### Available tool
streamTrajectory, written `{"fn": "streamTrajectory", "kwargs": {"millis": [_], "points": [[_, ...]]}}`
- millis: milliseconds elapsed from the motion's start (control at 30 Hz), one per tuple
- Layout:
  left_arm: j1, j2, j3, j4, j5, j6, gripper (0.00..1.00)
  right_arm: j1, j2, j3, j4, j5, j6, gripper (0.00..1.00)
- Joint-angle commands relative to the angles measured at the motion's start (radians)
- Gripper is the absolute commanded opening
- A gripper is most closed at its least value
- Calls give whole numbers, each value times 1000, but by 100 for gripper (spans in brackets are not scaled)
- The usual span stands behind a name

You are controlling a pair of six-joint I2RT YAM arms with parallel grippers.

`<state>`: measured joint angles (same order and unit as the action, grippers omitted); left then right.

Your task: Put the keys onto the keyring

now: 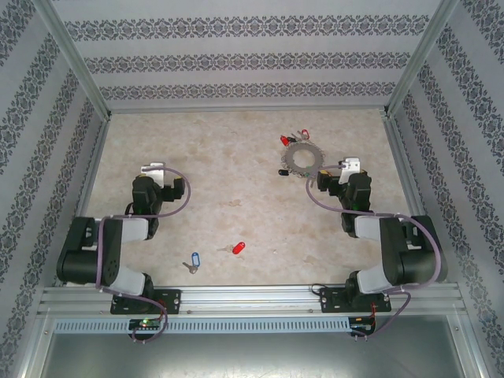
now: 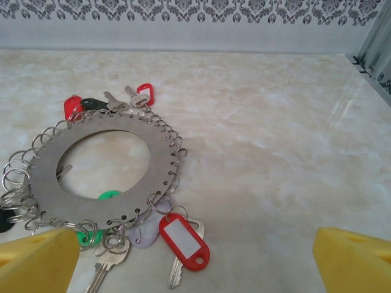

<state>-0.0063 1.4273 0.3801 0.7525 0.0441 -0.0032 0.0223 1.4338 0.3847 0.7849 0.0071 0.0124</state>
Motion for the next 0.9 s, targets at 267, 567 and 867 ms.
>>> {"fn": "streamTrajectory", "kwargs": {"millis": [267, 567, 867], "points": [[9, -311, 152, -441, -169, -372, 99, -51, -189, 265, -635, -138, 275, 98], [11, -239, 412, -771, 33, -470, 99, -156, 31, 585, -932, -333, 473, 98], [-80, -71, 451, -671, 208, -629, 100, -116, 244, 775, -1037, -376, 477, 95]]}}
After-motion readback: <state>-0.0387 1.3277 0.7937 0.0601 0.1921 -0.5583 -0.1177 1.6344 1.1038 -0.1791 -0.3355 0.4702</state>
